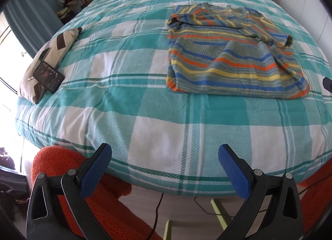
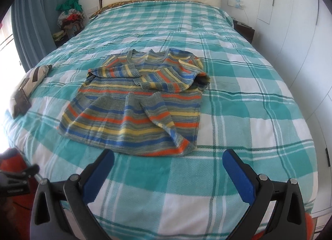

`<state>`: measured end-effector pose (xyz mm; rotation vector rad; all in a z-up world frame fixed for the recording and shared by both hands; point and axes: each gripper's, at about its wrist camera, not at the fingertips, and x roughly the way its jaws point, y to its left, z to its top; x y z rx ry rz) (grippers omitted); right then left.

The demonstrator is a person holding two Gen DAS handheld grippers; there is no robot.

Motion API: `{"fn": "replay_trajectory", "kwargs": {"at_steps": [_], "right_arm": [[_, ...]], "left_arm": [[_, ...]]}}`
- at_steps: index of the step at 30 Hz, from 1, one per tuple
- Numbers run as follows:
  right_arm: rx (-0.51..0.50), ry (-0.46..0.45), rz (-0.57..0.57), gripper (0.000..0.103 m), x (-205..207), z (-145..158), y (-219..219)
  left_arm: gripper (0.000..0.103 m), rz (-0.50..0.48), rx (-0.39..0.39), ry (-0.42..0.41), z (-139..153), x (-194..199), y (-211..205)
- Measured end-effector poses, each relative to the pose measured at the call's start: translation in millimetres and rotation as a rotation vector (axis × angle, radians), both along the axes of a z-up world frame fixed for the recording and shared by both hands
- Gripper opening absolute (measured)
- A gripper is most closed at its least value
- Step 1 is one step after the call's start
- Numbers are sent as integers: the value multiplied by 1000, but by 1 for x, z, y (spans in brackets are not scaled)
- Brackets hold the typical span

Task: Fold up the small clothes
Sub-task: 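Reach the right tool to the sweater hem and grasp it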

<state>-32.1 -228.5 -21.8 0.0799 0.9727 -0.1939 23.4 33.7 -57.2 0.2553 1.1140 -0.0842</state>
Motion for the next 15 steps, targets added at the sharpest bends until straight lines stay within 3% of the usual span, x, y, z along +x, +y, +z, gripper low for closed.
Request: {"fn": "replay_trajectory", "kwargs": {"at_steps": [5, 6, 7, 10, 13, 15], "right_arm": [[44, 188, 183, 81, 84, -63, -2], [45, 214, 208, 68, 96, -76, -1], [55, 236, 226, 44, 104, -87, -2], [91, 177, 248, 8, 99, -78, -3], [108, 102, 418, 6, 57, -39, 14], [98, 113, 559, 6, 17, -20, 28]], "left_arm": [[102, 32, -93, 10, 8, 4, 12], [102, 30, -104, 9, 10, 3, 14], [102, 27, -111, 8, 11, 3, 14], [102, 31, -117, -10, 16, -1, 25], [102, 61, -136, -25, 17, -2, 44], [102, 86, -151, -22, 15, 0, 56]]}}
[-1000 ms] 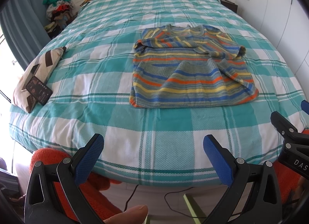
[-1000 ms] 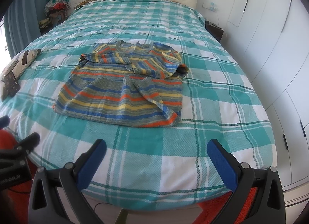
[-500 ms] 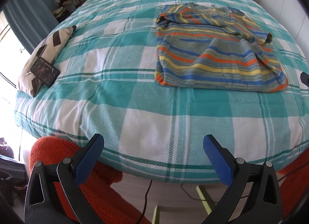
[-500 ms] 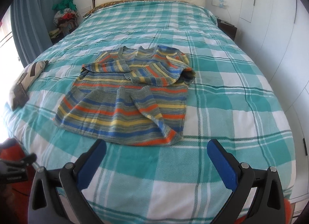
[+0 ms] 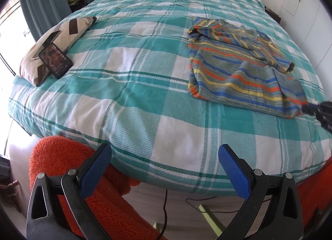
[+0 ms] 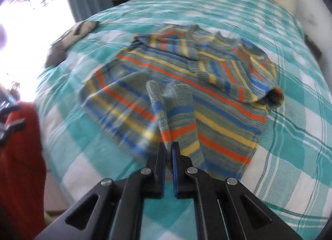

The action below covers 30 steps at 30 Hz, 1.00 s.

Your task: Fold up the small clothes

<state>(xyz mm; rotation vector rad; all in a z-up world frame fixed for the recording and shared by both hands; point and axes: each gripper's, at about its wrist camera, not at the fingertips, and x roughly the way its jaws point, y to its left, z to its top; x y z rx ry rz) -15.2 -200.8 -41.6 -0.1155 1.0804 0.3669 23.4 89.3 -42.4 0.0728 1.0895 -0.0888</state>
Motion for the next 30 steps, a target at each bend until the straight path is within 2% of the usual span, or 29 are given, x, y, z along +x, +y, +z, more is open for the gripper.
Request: {"fn": "replay_trajectory", "kwargs": {"at_steps": [2, 4, 8, 10, 11, 13, 15, 18, 20, 21, 24, 25, 26, 27, 28, 30], "right_arm": [[-25, 25, 99, 6, -44, 9, 5], [-69, 74, 118, 5, -82, 6, -5], [-158, 179, -54, 9, -120, -16, -56], [-174, 173, -148, 26, -123, -13, -77], [-170, 144, -181, 29, -120, -7, -81], [-160, 72, -209, 45, -103, 8, -77], [-112, -12, -196, 59, -76, 21, -53], [80, -66, -144, 68, -17, 26, -6], [207, -56, -119, 72, 31, 16, 24], [235, -39, -122, 72, 56, 8, 38], [255, 46, -143, 70, 123, -27, 76], [265, 91, -139, 51, 137, -40, 87], [281, 134, -118, 36, 146, -50, 97], [272, 137, -92, 11, 146, -53, 108], [247, 112, -45, 6, 139, -48, 121], [256, 75, 155, 6, 102, -28, 149]], "left_arm": [[102, 19, -1, 0, -2, 2, 8], [102, 25, 6, -4, -3, 2, 11], [102, 20, 9, -2, -7, 5, 6], [102, 20, -1, 7, -9, 6, 2], [102, 23, -10, 5, -10, 6, 1], [102, 31, -21, 5, -13, 7, -1], [102, 36, -25, 8, -17, 7, -2], [102, 34, -23, 12, -21, 3, -2], [102, 29, -20, 2, -19, -1, -1], [102, 28, -19, -4, -17, -3, 1], [102, 37, -29, -16, -13, -9, 7], [102, 42, -36, -17, -13, -10, 10], [102, 48, -42, -20, -12, -11, 14], [102, 56, -47, -24, -11, -11, 19], [102, 68, -53, -29, -9, -12, 24], [102, 96, -80, -39, -5, -10, 38]]}}
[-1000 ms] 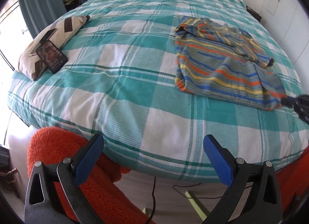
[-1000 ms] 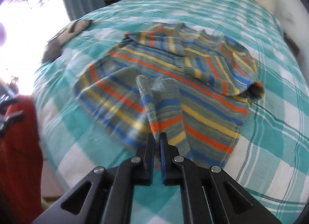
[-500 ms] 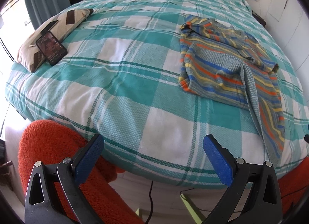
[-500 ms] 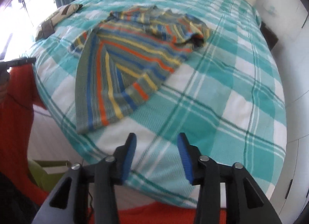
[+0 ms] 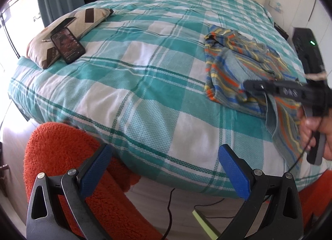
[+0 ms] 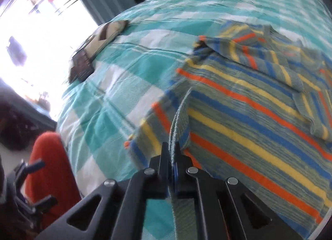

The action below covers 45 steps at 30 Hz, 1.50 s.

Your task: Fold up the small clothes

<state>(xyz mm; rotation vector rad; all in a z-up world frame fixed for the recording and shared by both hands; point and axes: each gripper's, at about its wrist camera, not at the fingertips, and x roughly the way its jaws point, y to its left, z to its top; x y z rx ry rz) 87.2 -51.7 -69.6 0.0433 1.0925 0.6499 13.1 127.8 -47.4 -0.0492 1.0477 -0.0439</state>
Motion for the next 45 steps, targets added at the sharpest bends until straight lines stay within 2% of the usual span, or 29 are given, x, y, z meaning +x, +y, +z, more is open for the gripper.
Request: {"fn": "replay_trajectory", "kwargs": {"at_steps": [1, 3, 5, 6, 7, 9, 11, 13, 15, 17, 19, 20, 22, 23, 24, 25, 26, 28, 31, 34, 36, 39, 41, 45], "right_arm": [[0, -24, 116, 6, -28, 10, 13], [-78, -48, 323, 6, -89, 23, 34], [-171, -31, 431, 7, -141, 16, 43], [-175, -7, 444, 17, -160, 12, 40], [-165, 17, 428, 36, -174, 9, 33], [-127, 37, 312, 51, -192, 8, 3], [-78, 70, 80, 51, -199, 10, -49], [12, 122, -251, 51, -211, 7, -122], [100, 200, -568, 53, -230, -8, -186], [154, 265, -721, 53, -245, -27, -220], [238, 296, -723, 52, -246, -38, -220], [283, 297, -702, 51, -242, -41, -213], [311, 302, -680, 51, -227, -51, -196], [317, 318, -681, 48, -219, -60, -189], [326, 357, -680, 34, -213, -71, -181], [329, 407, -674, 18, -207, -78, -180], [328, 423, -674, 5, -207, -78, -179], [304, 384, -657, 5, -212, -57, -184], [217, 328, -664, 5, -231, -8, -204], [100, 333, -687, 5, -248, 13, -226], [57, 371, -696, 5, -248, 2, -230], [-26, 448, -693, 5, -240, -34, -231], [-68, 479, -694, 5, -238, -51, -225], [-83, 470, -718, 5, -240, -48, -227]], "left_arm": [[102, 17, -18, -4, 1, 1, 8], [102, 48, -60, -9, 3, 7, 20], [102, 67, -113, -4, 2, 16, 28], [102, 68, -140, 5, 0, 21, 30], [102, 62, -164, 18, -1, 26, 30], [102, 28, -218, 46, -3, 35, 27], [102, -42, -268, 101, -10, 42, 18], [102, -102, -294, 154, -20, 44, 5], [102, -157, -285, 185, -32, 40, -11], [101, -211, -258, 208, -44, 37, -29], [86, -239, -232, 235, -54, 36, -45], [76, -256, -236, 255, -59, 36, -52], [70, -265, -236, 275, -67, 37, -62], [63, -260, -212, 275, -69, 37, -66], [43, -265, -180, 274, -70, 37, -69], [26, -279, -154, 276, -70, 36, -71], [7, -288, -148, 287, -68, 36, -70], [6, -269, -190, 284, -58, 37, -56], [6, -261, -210, 252, -36, 35, -37], [6, -295, -189, 245, -26, 31, -39], [6, -316, -123, 262, -35, 29, -55], [6, -339, 34, 284, -55, 22, -74], [6, -350, 99, 267, -57, 15, -78], [5, -315, 92, 278, -58, 14, -68]]}}
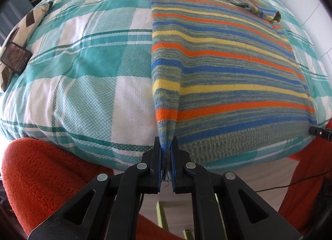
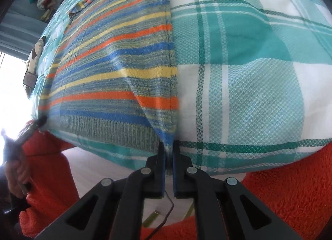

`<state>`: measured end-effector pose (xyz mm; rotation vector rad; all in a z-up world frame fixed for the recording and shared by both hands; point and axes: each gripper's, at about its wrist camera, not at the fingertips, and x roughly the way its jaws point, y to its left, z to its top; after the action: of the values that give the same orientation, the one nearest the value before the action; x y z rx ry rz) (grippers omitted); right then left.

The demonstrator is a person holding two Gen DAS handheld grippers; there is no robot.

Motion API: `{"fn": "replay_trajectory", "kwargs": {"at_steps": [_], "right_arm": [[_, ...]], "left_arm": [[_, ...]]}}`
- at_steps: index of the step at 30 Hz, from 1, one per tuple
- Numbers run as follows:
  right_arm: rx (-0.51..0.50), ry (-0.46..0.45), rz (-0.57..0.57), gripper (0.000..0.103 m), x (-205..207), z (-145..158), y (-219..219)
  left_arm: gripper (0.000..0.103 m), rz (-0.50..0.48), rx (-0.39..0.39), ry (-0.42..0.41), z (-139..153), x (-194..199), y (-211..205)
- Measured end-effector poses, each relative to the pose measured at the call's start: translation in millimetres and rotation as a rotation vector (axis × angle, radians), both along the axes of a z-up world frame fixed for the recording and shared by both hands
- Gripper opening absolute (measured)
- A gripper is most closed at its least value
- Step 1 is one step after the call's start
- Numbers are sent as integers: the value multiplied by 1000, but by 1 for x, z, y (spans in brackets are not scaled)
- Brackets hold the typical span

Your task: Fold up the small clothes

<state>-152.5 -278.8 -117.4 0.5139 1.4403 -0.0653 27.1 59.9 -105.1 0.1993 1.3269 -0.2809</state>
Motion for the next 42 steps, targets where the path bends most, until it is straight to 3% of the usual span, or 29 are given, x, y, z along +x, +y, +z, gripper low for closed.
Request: {"fn": "replay_trajectory", "kwargs": {"at_steps": [4, 7, 10, 14, 16, 17, 18, 20, 22, 25, 28, 31, 34, 38, 40, 42], "right_arm": [[0, 17, -28, 5, 2, -10, -2], [0, 33, -47, 5, 7, -20, -1], [-7, 46, -53, 5, 12, -27, 0], [-15, 46, -49, 5, 16, -26, 3], [-36, 49, -27, 5, 16, -20, 8], [-48, 51, -16, 5, 14, -16, 12], [-49, 58, -5, 12, 13, -11, 15], [-42, 77, 19, 23, 6, -3, 19], [-46, 75, 35, 25, -1, 12, 18], [-112, 8, 37, 25, -2, 51, 10], [-189, -121, 78, 25, 23, 91, 15], [-197, -243, 144, 26, 62, 102, 32], [-157, -277, 211, 26, 97, 67, 54], [-141, -95, 284, 26, 89, -10, 65], [-134, -94, 311, 26, 69, -4, 63], [-131, -17, 346, 26, 62, 11, 58]], "left_arm": [[5, 33, 16, 20, -9, 0, 5], [5, 4, 92, 8, -35, -2, -8], [5, -42, 173, -26, -41, -7, -20], [8, -47, 179, -32, -42, -8, -23], [15, -45, 188, -41, -35, -11, -19], [30, -43, 205, -39, -31, -10, -23], [51, -41, 224, -32, -27, -13, -20], [64, -31, 221, -32, -9, -22, -5], [64, -29, 212, -58, 7, -28, 5], [67, -20, 189, -167, 47, -27, 14], [82, -10, 91, -274, 79, -5, 5], [87, -15, 4, -332, 73, 22, -25], [87, -26, -21, -258, 31, 38, -48], [84, -91, 105, -87, -29, 14, -44], [89, -142, 125, -76, -28, -8, -28], [89, -163, 147, -30, -22, -20, -16]]}}
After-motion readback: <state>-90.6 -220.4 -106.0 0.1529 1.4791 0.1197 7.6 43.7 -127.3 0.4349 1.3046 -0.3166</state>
